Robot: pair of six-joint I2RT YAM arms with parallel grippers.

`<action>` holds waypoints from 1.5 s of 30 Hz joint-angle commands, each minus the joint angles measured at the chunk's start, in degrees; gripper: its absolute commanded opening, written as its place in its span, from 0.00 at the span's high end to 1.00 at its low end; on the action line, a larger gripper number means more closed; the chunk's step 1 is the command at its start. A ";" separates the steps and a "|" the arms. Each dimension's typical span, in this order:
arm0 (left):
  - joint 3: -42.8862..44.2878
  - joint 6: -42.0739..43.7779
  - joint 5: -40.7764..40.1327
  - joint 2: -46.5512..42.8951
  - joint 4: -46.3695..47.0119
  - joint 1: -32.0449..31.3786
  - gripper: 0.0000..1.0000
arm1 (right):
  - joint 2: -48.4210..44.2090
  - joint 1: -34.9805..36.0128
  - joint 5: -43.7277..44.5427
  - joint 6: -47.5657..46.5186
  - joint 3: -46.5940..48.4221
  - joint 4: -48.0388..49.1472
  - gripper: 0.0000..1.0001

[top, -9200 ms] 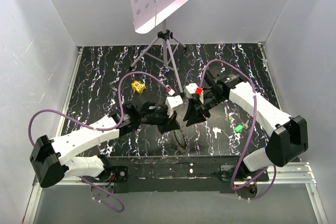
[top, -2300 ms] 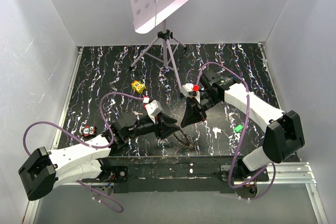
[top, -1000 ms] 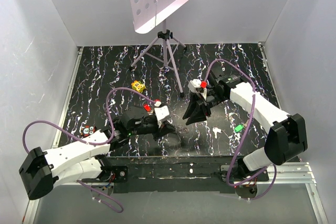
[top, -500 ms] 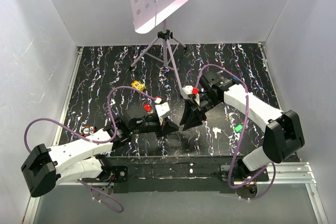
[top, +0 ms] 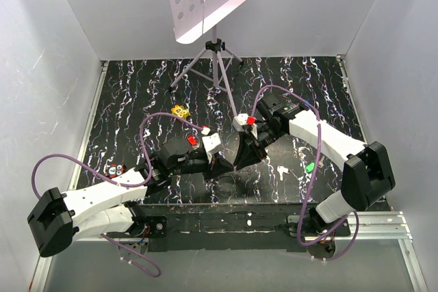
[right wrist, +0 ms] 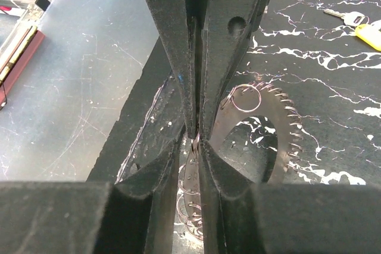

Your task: Put the keys on the keyring

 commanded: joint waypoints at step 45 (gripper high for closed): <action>-0.81 -1.08 -1.25 -2.21 3.45 0.14 1.00 | -0.25 0.97 -1.22 4.20 0.67 2.64 0.80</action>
